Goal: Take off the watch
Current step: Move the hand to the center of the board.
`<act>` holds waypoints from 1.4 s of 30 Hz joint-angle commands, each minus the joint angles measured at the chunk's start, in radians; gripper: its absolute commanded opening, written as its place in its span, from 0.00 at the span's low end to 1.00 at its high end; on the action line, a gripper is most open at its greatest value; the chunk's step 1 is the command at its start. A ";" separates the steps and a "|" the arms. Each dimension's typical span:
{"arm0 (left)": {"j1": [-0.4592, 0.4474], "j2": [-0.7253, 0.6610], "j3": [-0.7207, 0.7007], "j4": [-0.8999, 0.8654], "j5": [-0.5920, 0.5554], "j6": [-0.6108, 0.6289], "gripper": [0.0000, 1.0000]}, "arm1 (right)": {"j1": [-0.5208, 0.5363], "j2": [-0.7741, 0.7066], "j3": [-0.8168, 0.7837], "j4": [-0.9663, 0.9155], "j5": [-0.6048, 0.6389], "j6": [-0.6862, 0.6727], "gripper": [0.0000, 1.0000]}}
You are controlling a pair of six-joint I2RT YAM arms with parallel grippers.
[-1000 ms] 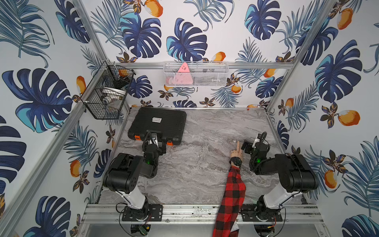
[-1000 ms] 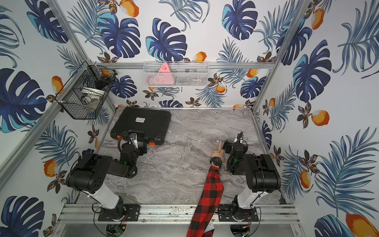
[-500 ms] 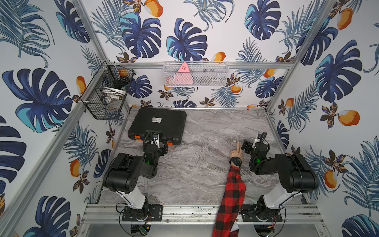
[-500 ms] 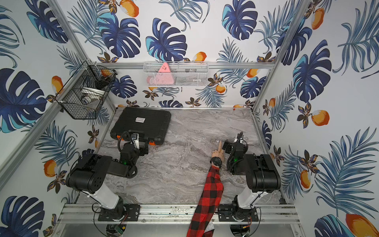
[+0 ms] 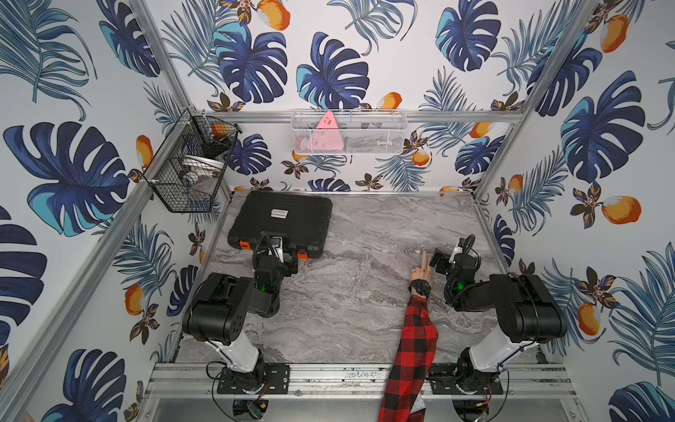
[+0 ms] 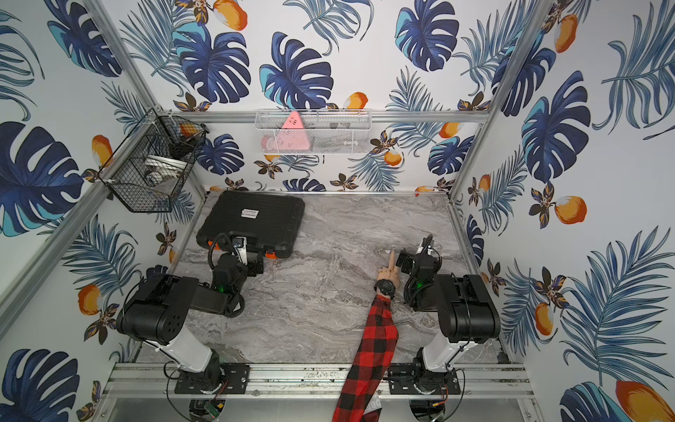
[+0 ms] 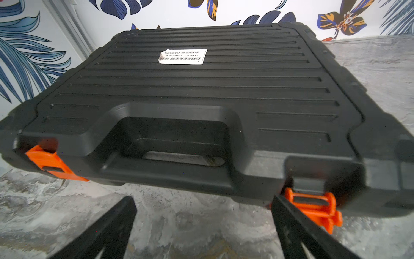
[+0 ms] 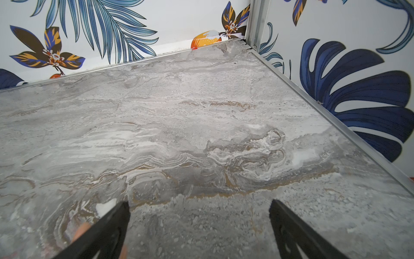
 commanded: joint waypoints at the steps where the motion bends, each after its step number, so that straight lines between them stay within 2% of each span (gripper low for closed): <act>1: 0.002 -0.005 0.005 -0.003 0.010 0.008 0.99 | -0.001 0.000 0.007 0.022 0.001 0.011 1.00; 9: 0.010 -0.005 0.005 -0.006 0.017 0.004 0.99 | -0.002 -0.003 0.002 0.030 0.005 0.007 1.00; 11: 0.000 -0.009 -0.004 0.015 -0.027 0.003 0.99 | 0.000 -0.010 0.001 0.033 0.032 0.007 1.00; 13: -0.014 -0.065 -0.015 -0.004 -0.098 -0.006 0.99 | 0.001 -0.052 0.014 -0.037 0.023 0.013 1.00; 16: -0.034 -0.130 0.012 -0.106 -0.095 0.021 0.99 | 0.020 -0.142 0.020 -0.122 0.033 -0.012 1.00; 20: -0.108 -0.220 0.111 -0.386 -0.152 0.035 0.99 | 0.027 -0.252 0.069 -0.315 0.003 -0.002 1.00; 24: -0.213 -0.298 0.245 -0.728 -0.231 0.037 0.99 | 0.035 -0.347 0.188 -0.677 -0.054 0.083 1.00; 26: -0.244 -0.331 0.316 -0.878 -0.219 0.007 0.99 | 0.038 -0.390 0.243 -0.834 -0.107 0.130 1.00; 30: -0.269 -0.430 0.437 -1.154 -0.110 -0.075 0.99 | 0.058 -0.463 0.353 -1.140 -0.193 0.230 0.98; 33: -0.271 -0.494 0.498 -1.296 -0.067 -0.143 0.99 | 0.098 -0.487 0.427 -1.331 -0.238 0.284 0.94; 37: -0.271 -0.513 0.570 -1.442 -0.058 -0.199 0.99 | 0.229 -0.534 0.463 -1.494 -0.202 0.367 0.91; 39: -0.270 -0.496 0.602 -1.496 -0.046 -0.202 0.99 | 0.298 -0.555 0.474 -1.558 -0.168 0.435 0.90; 42: -0.271 -0.473 0.594 -1.504 -0.013 -0.177 0.99 | 0.352 -0.569 0.472 -1.632 -0.179 0.503 0.89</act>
